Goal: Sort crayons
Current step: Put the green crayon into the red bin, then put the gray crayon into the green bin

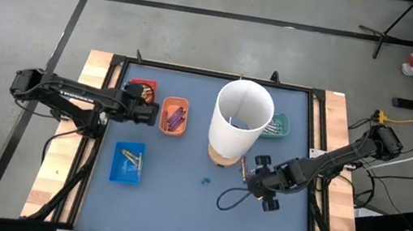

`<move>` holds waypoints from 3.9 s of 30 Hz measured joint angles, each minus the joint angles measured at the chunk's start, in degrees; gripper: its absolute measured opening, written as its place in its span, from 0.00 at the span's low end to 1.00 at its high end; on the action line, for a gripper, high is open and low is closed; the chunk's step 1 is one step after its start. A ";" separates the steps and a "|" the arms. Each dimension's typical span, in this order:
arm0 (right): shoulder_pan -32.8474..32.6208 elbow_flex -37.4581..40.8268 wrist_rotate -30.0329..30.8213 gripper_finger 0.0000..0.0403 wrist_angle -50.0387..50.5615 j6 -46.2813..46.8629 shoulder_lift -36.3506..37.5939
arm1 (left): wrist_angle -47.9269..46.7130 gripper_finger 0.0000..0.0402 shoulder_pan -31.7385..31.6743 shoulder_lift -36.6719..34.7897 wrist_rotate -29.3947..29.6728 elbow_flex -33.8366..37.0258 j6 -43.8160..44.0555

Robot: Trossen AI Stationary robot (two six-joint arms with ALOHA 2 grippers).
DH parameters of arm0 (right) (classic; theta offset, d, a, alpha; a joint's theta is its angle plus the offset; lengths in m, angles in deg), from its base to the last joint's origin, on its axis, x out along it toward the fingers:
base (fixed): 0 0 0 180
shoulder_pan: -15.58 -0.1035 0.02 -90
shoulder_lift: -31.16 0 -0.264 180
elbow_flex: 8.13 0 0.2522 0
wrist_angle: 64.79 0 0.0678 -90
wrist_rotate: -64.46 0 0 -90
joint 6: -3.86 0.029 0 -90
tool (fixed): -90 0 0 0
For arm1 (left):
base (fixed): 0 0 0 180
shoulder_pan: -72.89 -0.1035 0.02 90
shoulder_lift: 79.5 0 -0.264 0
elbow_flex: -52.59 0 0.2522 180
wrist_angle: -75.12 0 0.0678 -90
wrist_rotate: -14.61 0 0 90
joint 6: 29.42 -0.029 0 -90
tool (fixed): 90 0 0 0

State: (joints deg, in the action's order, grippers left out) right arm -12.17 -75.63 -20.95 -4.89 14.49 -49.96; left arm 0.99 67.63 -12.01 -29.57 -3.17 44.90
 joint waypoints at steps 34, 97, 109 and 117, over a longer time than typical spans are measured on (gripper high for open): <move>11.13 17.99 9.31 0.37 -10.28 -3.62 -0.02 | 4.43 0.29 -1.60 0.00 -0.30 0.00 -2.86; 16.94 9.33 30.41 0.05 12.83 -8.04 2.49 | 4.51 0.29 -1.58 0.02 -0.22 0.02 -2.91; 16.92 9.27 40.31 0.05 13.82 -7.99 2.51 | 4.51 0.29 -1.58 0.01 -0.22 0.02 -2.86; 17.92 9.27 43.90 0.07 13.79 -11.08 2.51 | 4.51 0.29 -1.58 0.00 -0.24 0.02 -2.88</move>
State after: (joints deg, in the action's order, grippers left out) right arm 5.75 -66.36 22.96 8.90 3.41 -47.44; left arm 5.50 66.06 -12.01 -29.81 -3.15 42.02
